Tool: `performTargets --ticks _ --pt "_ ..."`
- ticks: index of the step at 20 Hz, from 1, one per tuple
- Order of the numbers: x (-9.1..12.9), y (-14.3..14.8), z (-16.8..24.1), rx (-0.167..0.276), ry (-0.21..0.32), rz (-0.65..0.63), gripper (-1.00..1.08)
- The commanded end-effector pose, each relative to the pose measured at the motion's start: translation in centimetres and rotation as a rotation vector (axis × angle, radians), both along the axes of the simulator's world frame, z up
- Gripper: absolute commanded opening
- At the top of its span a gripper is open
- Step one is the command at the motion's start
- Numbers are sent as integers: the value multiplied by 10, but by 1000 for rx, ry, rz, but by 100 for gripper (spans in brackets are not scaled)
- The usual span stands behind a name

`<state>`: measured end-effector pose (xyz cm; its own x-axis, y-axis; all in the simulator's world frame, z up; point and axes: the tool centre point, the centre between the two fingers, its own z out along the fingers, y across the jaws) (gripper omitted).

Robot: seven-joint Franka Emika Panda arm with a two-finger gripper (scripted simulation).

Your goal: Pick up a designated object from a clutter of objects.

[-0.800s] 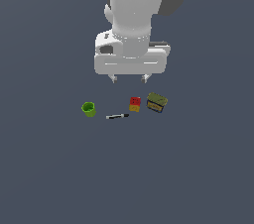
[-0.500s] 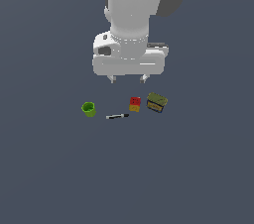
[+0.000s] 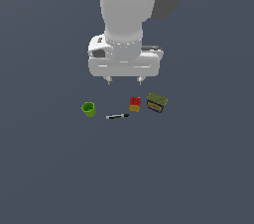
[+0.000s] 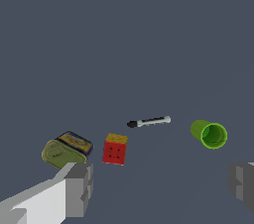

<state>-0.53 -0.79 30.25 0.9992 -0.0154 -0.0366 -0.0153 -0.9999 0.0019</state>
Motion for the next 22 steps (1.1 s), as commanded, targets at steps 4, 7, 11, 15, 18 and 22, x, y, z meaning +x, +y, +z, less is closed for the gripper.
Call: performTargets --ticks 4,7,11,15,18,22 --pt "-1 9 -12 -2 -1 55 100" --pt "-3 19 -24 -3 -3 112 100" --pt "-7 37 -45 -6 -5 218 100" --pt "-15 59 -73 -7 -9 358 100" --pt "-24 79 -96 -6 -12 481 100" --pt "-40 105 -126 -3 -16 647 100"
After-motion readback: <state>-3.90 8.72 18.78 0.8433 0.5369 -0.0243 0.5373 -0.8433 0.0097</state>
